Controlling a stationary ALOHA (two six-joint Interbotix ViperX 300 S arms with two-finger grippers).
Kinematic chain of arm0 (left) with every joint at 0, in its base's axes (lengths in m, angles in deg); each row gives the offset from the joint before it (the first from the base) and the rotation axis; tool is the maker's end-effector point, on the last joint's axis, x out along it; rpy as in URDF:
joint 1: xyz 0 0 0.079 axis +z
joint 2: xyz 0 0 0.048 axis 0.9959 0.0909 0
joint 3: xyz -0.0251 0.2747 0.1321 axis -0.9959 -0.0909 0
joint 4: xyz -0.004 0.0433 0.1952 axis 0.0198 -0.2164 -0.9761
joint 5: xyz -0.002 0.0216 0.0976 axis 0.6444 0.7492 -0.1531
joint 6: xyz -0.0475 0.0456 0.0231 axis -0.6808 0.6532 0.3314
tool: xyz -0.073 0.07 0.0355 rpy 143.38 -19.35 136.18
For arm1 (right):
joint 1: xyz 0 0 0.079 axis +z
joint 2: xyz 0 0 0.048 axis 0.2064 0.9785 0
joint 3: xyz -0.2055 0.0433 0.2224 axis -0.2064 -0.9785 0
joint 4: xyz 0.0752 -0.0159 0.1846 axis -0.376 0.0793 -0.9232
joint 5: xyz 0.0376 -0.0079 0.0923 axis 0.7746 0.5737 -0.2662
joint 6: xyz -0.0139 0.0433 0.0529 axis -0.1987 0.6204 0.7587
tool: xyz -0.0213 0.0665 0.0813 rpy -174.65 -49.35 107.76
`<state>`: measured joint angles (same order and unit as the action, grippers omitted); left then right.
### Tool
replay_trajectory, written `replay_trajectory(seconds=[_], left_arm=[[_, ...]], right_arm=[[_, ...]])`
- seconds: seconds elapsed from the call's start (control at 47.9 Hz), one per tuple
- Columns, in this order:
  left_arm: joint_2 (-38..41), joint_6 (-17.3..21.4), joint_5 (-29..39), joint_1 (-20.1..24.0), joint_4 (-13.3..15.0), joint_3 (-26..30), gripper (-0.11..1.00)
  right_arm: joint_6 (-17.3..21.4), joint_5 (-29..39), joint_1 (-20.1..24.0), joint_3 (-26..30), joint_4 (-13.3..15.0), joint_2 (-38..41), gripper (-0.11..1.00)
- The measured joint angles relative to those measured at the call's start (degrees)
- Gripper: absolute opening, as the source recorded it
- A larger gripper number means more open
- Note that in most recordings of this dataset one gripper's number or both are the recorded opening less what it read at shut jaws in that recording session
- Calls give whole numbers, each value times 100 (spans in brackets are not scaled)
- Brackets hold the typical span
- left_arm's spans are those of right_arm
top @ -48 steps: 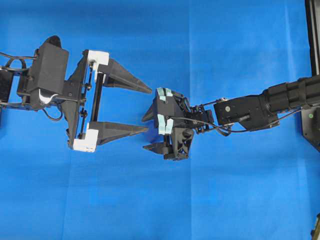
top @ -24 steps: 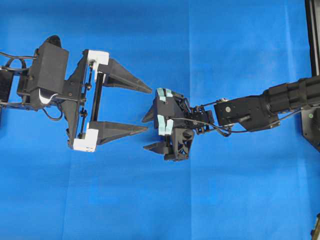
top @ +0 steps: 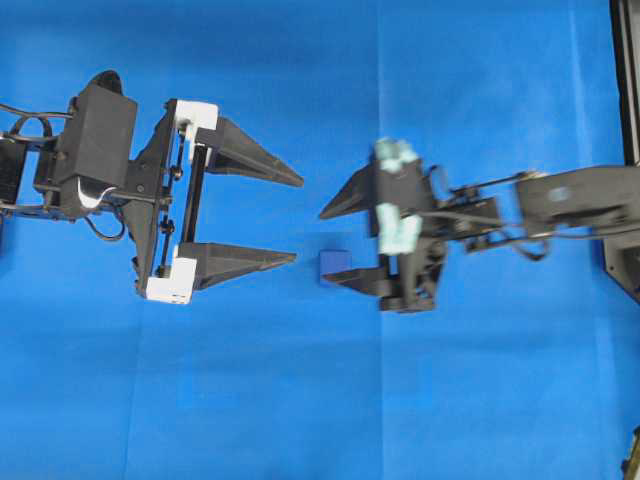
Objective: Handover the blue block to the right arm after grasping it with the left arm, then place it in the designated position.
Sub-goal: 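Open the right gripper to release the cube and raise it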
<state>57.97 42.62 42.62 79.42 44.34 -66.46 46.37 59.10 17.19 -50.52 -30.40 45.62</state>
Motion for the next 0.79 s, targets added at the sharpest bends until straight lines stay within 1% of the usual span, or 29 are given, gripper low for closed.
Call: replay_trajectory(seconds=[0.23, 0.397, 0.584, 0.793], left_arm=[[0, -9, 0, 0, 0, 0, 93], [9, -9, 0, -9, 0, 0, 93], [9, -18, 0, 0, 0, 0, 93], [0, -9, 9, -9, 0, 9, 93]], right_arm=[[0, 519, 9, -149, 0, -1107, 79], [0, 844, 18, -229, -9, -1731, 79], [0, 1222, 18, -272, 0, -2224, 79], [0, 1292, 18, -334, 0, -2408, 79]])
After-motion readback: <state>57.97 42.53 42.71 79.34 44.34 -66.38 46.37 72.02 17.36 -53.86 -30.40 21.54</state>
